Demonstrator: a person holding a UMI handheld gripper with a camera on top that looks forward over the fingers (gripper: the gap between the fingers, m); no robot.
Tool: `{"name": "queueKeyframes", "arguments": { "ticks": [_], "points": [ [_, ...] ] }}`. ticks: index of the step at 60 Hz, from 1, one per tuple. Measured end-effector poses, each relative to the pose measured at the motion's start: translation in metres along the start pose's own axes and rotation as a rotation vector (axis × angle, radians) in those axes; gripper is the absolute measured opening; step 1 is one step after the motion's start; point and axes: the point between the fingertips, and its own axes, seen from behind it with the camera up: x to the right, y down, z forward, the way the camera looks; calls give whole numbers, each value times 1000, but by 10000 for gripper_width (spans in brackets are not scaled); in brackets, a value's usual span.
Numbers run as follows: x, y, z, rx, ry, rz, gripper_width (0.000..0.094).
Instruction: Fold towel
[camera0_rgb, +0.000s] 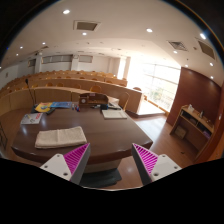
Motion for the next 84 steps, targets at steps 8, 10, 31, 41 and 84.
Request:
{"name": "queueKeyframes", "arguments": {
  "ticks": [8, 10, 31, 41, 84],
  "points": [
    [-11, 17, -9, -18, -13, 19, 849],
    [-12, 25, -11, -27, -12, 19, 852],
    [-154, 128, 28, -232, -189, -62, 849],
    [-291, 136, 53, -224, -355, -97, 855],
    [-539, 117, 245, -211, -417, -213, 571]
  ]
}}
